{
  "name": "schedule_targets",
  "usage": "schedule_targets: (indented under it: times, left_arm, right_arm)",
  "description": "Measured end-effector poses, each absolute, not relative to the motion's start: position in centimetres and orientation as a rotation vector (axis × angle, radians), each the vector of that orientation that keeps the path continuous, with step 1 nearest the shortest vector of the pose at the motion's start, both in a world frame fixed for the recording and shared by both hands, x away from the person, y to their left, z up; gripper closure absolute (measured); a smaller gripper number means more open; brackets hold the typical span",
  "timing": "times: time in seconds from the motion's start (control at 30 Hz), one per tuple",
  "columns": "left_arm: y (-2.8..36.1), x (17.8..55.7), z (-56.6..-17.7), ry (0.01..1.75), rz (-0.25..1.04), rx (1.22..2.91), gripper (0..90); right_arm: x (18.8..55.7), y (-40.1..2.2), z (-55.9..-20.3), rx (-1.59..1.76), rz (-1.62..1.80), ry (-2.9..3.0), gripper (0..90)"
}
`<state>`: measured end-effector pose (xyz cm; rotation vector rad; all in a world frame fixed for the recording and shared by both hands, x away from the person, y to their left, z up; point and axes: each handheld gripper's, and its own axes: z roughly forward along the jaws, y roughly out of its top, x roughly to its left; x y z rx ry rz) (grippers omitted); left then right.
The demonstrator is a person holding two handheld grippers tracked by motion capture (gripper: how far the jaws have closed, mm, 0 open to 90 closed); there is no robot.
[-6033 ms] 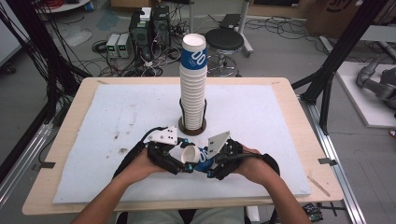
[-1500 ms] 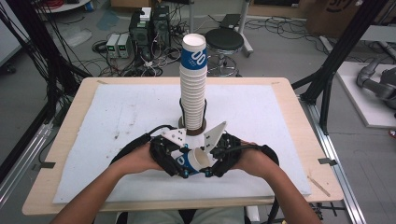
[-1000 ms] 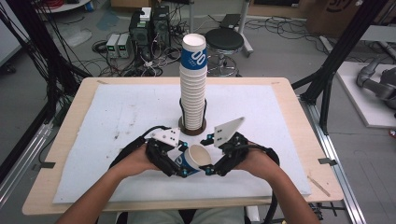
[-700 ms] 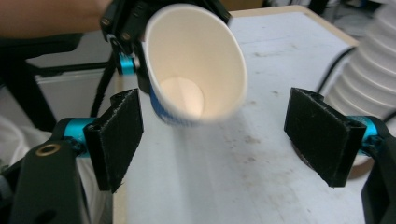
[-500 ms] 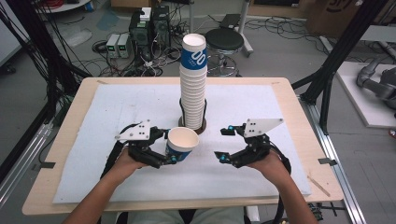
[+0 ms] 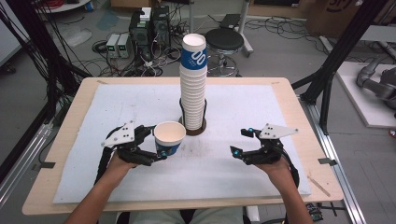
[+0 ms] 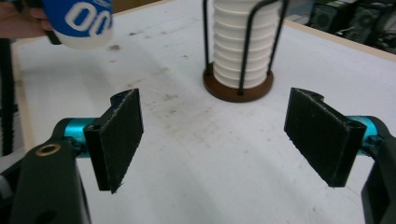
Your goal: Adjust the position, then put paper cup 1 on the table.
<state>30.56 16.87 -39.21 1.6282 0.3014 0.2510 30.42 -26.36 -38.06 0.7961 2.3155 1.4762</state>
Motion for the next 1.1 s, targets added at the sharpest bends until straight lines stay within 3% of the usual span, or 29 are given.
schedule_targets:
  times: [1.1]
  left_arm:
    - [21.5,30.9,-40.6,0.449,0.379,1.531,26.8]
  right_arm:
    - [29.1,-28.8,-38.8,0.853,1.483,2.133,20.2]
